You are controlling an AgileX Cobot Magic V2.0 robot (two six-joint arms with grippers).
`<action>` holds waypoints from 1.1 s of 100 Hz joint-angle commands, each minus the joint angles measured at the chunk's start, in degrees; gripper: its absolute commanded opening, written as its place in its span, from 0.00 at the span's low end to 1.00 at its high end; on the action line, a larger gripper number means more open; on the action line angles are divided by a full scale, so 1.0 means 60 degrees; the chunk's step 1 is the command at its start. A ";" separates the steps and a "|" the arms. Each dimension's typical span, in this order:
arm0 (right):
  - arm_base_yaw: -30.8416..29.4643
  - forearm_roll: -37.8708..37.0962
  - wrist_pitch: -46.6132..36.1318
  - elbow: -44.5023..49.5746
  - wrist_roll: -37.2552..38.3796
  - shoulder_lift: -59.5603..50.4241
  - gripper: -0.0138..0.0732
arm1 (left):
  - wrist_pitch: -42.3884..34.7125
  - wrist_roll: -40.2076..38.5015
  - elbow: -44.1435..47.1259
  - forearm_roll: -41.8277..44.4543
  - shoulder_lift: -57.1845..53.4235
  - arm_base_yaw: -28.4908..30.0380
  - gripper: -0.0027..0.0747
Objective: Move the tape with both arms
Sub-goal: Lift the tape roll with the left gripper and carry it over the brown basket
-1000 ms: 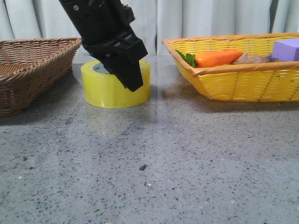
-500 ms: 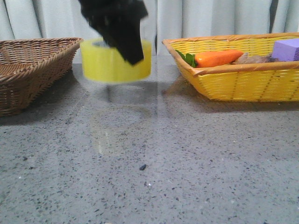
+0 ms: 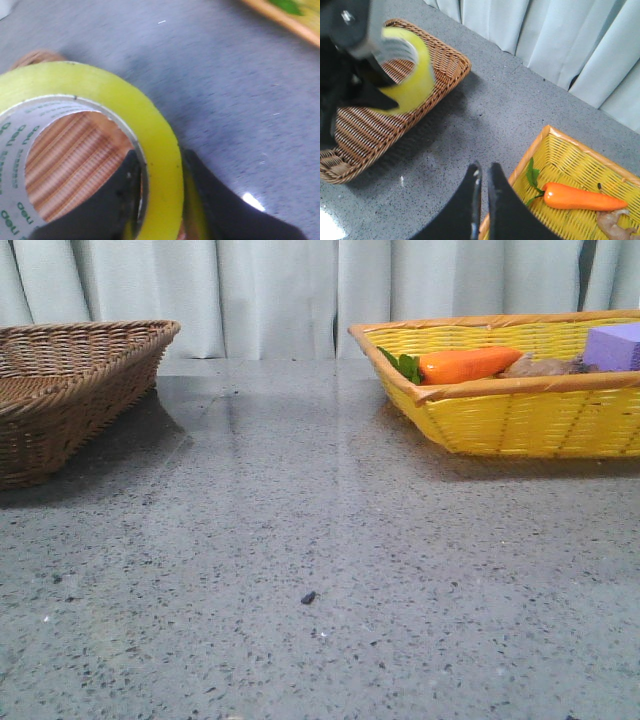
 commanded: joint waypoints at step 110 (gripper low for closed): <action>-0.0077 -0.0158 -0.0833 -0.0259 -0.0097 -0.0397 0.07 | -0.1965 -0.0479 0.3435 -0.0435 -0.0710 0.1492 0.45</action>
